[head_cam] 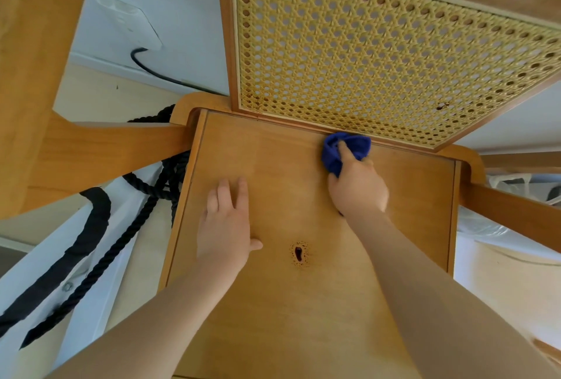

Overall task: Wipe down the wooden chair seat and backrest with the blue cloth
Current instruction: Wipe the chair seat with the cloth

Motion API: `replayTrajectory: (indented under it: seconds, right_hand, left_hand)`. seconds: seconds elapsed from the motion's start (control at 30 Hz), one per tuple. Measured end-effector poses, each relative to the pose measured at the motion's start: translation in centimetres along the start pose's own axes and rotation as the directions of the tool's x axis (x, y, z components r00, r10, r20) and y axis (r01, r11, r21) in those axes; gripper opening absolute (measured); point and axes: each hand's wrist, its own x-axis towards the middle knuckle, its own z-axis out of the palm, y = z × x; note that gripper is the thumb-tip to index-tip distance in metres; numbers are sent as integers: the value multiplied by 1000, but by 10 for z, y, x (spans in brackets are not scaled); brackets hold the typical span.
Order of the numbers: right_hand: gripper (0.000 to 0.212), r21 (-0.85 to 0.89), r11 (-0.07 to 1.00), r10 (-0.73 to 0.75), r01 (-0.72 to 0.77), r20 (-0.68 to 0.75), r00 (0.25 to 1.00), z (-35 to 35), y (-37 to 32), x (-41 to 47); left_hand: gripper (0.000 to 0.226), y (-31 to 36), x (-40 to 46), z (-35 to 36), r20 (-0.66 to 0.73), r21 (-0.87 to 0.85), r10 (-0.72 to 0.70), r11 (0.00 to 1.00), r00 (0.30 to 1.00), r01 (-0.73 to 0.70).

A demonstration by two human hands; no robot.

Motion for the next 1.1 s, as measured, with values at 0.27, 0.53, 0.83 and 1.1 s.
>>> replayTrajectory:
  seconds: [0.27,0.53,0.83,1.1]
  right_hand:
    - [59,-133,968,-210,214,43,977,-9,8,12]
    - [62,-111,965,-229,237,81,970,11,-9,-18]
    - [59,-46,998,-53,52,-28,998,-3,36,9]
    - [59,-217,946,-236,241,47,971,-7,52,5]
  left_hand:
    - [116,10,2,-1,19,19,-44,999,999,43]
    - [115,12,0,0,19,-24,-75,997,997,75]
    - [115,15,2,0,17,-31,-87,996,996,88]
    - [114,17,0,-1,19,-51,-100,994,995,101]
